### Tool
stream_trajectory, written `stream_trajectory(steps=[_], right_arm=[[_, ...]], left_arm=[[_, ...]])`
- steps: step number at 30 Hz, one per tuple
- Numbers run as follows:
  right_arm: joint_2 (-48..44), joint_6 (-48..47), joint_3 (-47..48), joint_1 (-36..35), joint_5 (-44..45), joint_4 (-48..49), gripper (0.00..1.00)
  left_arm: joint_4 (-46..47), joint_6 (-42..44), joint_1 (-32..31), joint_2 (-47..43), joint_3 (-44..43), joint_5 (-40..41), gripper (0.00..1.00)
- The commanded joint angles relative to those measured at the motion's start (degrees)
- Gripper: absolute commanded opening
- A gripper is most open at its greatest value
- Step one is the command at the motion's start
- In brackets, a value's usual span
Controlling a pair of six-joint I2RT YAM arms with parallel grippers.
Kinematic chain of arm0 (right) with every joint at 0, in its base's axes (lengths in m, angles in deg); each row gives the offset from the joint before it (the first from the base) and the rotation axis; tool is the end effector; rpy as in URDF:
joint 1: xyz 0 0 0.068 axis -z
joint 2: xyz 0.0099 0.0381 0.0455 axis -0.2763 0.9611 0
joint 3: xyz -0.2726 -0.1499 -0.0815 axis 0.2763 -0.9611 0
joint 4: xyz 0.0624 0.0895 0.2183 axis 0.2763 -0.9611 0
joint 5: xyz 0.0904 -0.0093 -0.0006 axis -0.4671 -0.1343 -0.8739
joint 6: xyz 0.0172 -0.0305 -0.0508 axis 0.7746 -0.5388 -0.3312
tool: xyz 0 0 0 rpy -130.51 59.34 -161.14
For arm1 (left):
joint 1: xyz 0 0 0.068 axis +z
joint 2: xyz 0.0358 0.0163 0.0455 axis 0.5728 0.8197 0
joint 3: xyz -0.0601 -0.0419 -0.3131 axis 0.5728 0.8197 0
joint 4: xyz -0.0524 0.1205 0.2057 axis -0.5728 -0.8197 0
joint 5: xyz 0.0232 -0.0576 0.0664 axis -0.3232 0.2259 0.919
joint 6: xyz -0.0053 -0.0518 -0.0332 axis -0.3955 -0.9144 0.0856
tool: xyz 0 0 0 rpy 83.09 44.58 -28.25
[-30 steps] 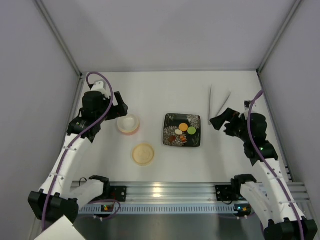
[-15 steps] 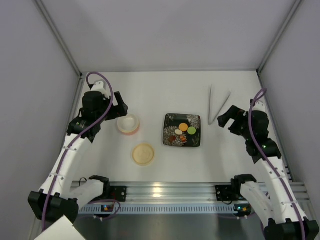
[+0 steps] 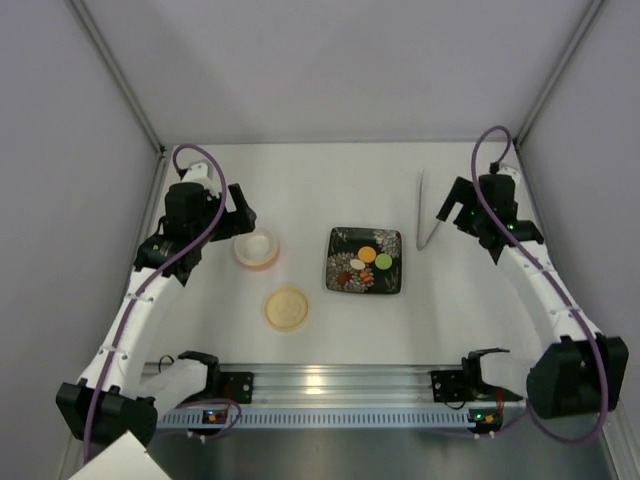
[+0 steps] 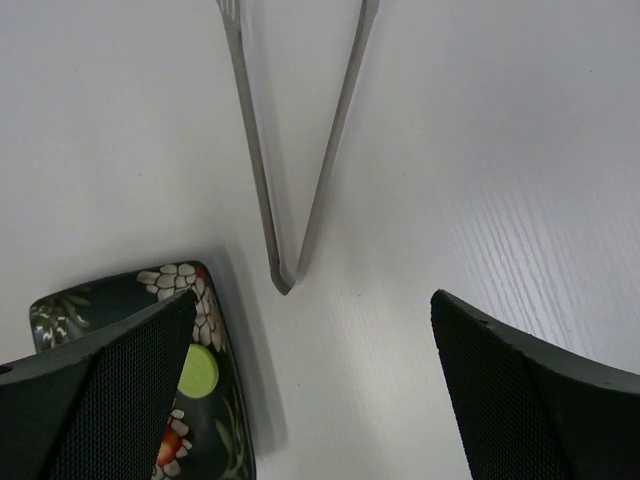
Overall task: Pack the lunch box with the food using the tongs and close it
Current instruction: Pick up the clamp at the center of the board.
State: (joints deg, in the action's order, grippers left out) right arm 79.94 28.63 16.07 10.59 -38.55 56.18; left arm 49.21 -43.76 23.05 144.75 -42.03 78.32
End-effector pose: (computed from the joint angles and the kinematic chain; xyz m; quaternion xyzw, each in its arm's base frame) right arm 0.2159 0.0137 0.3462 0.1956 0.8705 0.0594 0.4477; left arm 0.1855 -0.0384 0.3869 -0.0747 0.8641 -0.1358 0.4790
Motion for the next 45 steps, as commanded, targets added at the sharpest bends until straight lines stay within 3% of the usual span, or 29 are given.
stream_trajectory(steps=[1,8,18,33,45], right_arm=[[8.62,-0.95,5.9,-2.01,5.82,1.28,0.99],[24.19,0.63,14.53,-4.38,7.68,1.11,0.99],[35.63,1.42,21.39,-6.24,8.73,0.22,0.99],[42.32,-0.42,20.6,-6.24,8.38,3.39,0.97],[44.43,-1.65,20.61,-6.5,9.79,3.03,0.84]], left_arm=[[0.7,0.27,0.04,-1.7,-0.46,-0.34,0.99],[1.05,0.27,0.04,-1.61,-0.46,-0.51,0.99],[1.14,0.27,0.04,-1.43,-0.37,-2.45,0.99],[1.14,0.27,0.04,-1.17,-0.37,-2.09,0.99],[1.05,0.18,0.04,-1.17,-0.29,-2.36,0.99]])
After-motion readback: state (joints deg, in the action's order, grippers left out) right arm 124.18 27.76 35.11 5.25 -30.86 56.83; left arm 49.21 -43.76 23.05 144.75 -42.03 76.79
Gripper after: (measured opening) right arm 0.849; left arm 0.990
